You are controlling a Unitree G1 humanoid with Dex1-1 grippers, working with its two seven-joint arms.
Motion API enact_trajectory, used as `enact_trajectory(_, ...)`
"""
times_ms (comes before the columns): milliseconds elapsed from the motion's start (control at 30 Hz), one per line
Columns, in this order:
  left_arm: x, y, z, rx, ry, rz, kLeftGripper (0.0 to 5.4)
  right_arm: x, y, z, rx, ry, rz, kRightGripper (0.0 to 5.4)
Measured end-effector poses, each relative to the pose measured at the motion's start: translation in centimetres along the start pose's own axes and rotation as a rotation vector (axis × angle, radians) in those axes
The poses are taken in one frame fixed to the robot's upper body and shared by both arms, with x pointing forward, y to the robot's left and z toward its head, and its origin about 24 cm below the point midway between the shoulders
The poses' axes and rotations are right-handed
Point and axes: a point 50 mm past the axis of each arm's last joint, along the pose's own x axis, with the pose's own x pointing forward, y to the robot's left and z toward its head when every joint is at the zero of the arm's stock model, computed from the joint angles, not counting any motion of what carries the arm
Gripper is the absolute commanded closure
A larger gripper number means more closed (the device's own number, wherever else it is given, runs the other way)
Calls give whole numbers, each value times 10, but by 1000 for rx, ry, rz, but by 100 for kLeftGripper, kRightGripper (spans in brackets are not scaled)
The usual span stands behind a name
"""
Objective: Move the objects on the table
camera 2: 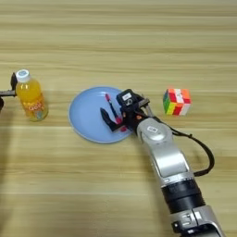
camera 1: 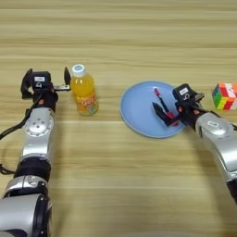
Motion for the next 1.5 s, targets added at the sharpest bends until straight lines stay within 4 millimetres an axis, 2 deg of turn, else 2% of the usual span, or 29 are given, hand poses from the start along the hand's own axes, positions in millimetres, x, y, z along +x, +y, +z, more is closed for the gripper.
enact_trajectory(200, 0, 0, 0, 0, 1, 0, 0, 3, 2, -10, 47, 61, 22, 4)
enact_trajectory(733, -2, 0, 1, 1, -7, -1, 0, 9, 14, -14, 202, 113, 132, 4)
enact_trajectory(1100, -2, 0, 2, 0, -10, -1, 0, 15, 13, -16, 201, 123, 134, 4)
enact_trajectory(1500, -3, 0, 1, -2, -9, 2, 0, 16, 10, -17, 213, 130, 133, 116)
